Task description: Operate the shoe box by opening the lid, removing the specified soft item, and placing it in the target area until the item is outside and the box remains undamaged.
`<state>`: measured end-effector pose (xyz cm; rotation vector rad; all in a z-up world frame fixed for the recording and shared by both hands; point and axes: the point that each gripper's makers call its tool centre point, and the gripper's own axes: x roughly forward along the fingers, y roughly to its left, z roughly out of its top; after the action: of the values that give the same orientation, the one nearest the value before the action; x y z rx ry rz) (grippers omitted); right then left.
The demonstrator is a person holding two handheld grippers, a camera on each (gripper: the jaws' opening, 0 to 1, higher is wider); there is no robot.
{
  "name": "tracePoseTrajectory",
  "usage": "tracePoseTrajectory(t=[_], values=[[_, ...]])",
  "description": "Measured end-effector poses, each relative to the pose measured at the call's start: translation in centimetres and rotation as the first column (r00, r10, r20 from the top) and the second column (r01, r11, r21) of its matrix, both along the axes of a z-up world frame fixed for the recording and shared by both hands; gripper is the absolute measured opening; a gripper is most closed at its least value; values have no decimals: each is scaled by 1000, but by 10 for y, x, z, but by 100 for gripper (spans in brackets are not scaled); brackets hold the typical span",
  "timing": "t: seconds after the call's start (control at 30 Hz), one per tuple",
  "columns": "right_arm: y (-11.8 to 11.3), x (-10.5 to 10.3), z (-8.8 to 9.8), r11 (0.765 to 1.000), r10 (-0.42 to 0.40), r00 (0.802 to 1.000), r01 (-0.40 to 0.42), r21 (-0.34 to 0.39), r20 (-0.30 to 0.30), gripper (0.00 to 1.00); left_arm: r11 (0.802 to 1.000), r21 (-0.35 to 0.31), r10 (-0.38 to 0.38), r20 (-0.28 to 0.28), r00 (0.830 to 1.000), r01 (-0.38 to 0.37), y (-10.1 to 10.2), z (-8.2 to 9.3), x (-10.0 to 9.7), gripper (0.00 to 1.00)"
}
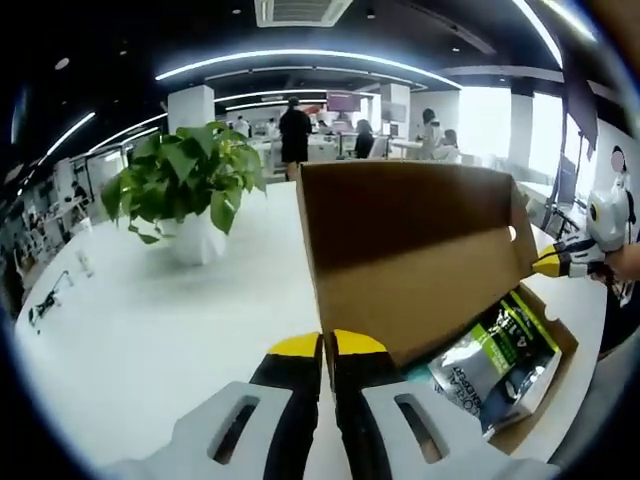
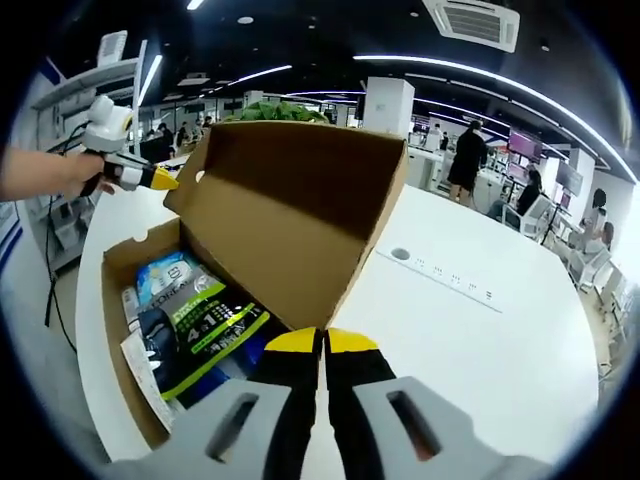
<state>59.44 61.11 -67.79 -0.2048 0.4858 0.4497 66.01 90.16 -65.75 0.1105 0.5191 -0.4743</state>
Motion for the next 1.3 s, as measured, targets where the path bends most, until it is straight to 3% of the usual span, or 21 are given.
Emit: tracePoseTrajectory(t=[0.3,1.3], values=[[-1,4,0,1000,5,1000,-5,-3,-4,0,1000,0,9,-30,1000,-9,2,-14,-9,0],[-7,26,-10,1000,20,999,-21,-24,-36,3,1000,-1,16,-53,998,-16,-2,-22,10,0]])
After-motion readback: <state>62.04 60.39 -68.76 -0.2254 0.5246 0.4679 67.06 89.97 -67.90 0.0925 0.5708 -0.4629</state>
